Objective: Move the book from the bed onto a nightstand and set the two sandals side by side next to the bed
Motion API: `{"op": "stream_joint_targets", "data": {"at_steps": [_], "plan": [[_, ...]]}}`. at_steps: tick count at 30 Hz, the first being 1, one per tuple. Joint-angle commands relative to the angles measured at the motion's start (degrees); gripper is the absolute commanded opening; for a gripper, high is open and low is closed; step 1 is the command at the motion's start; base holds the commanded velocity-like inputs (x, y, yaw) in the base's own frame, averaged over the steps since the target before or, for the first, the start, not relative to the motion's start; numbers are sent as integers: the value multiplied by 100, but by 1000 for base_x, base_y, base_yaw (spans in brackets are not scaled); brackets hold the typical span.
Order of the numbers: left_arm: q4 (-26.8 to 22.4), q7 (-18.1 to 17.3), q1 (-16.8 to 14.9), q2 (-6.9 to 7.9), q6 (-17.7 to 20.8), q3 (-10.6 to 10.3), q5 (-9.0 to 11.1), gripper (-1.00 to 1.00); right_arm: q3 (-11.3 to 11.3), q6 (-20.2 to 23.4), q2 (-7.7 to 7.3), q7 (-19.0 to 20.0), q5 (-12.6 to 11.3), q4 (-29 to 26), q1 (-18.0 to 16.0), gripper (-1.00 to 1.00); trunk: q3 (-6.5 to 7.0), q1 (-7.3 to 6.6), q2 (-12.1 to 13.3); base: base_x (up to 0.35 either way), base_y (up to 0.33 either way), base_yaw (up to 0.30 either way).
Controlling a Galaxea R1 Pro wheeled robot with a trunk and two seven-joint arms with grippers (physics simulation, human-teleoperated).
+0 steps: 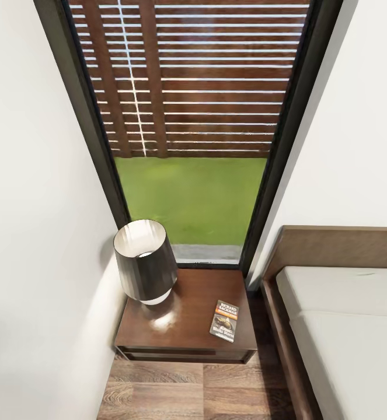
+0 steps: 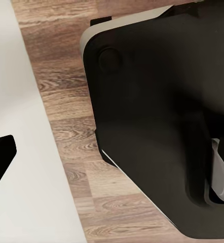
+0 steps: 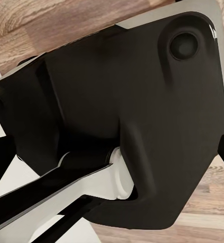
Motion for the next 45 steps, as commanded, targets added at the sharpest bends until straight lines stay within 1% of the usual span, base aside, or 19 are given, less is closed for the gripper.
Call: {"op": "stream_joint_targets", "data": {"at_steps": [1, 45], "plan": [[-2, 22, -3, 2, -14, -50, 49, 100, -48, 20, -4, 18, 19, 10, -7, 100, -9, 3, -10, 0, 0, 0], [-2, 22, -3, 4, -12, -50, 48, 100, -48, 20, -4, 18, 17, 10, -7, 100, -9, 3, -10, 0, 0, 0]]}}
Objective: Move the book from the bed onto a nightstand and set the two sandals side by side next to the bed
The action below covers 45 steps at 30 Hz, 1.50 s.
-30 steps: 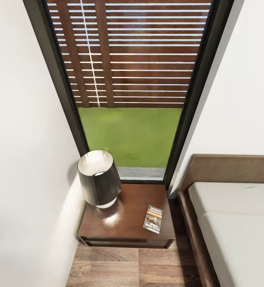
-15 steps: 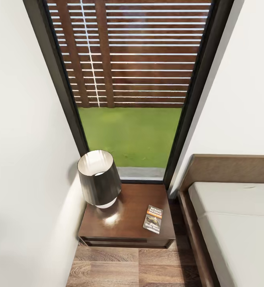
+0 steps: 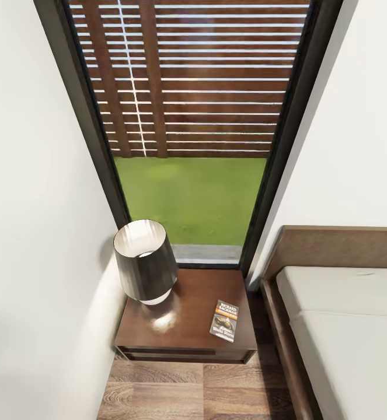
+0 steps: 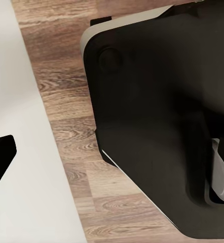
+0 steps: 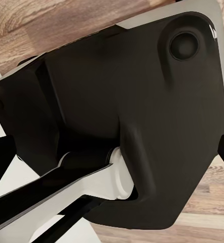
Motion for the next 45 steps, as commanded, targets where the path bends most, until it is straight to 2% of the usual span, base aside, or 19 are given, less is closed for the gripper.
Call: {"op": "stream_joint_targets", "data": {"at_steps": [1, 45], "plan": [[-2, 22, -3, 1, -15, -49, 49, 100, -48, 20, -4, 17, 19, 10, -7, 100, -9, 3, -10, 0, 0, 0], [-2, 22, -3, 0, -16, -49, 49, 100, -48, 22, -4, 16, 20, 10, -7, 100, -9, 3, -10, 0, 0, 0]]}}
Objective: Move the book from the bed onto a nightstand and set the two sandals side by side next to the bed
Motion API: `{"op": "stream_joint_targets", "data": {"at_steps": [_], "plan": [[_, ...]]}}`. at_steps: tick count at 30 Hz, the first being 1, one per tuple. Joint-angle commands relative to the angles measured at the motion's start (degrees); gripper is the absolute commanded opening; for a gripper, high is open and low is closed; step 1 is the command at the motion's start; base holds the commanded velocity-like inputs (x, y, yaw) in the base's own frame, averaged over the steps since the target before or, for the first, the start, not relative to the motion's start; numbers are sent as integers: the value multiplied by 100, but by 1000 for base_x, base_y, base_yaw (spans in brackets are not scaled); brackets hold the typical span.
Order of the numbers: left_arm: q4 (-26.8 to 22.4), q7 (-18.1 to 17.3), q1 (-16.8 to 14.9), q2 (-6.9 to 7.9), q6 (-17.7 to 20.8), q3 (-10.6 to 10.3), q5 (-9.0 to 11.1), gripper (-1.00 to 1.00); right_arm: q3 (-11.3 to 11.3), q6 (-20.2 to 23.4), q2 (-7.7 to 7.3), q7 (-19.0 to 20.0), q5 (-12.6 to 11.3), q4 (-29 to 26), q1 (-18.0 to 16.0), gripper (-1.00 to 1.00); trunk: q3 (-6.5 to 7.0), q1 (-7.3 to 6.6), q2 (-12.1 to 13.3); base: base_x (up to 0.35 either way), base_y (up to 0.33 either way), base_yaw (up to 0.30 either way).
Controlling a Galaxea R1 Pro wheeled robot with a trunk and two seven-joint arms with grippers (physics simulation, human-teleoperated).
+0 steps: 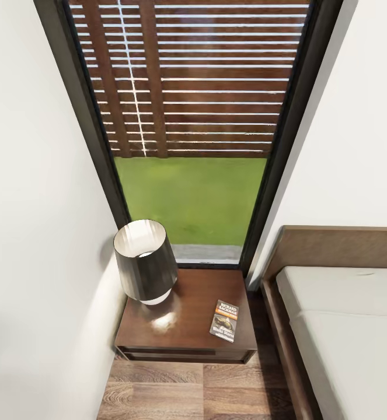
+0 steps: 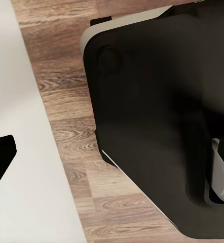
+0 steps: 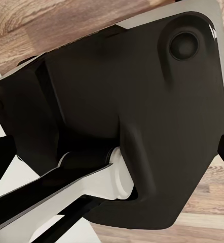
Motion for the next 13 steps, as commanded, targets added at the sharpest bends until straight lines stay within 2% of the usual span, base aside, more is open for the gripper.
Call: {"op": "stream_joint_targets", "data": {"at_steps": [1, 13], "plan": [[-2, 22, -3, 2, -14, -50, 49, 100, -48, 19, -4, 18, 19, 10, -7, 100, -9, 3, -10, 0, 0, 0], [-2, 22, -3, 2, -15, -50, 49, 100, -48, 18, -4, 19, 18, 10, -7, 100, -9, 3, -10, 0, 0, 0]]}}
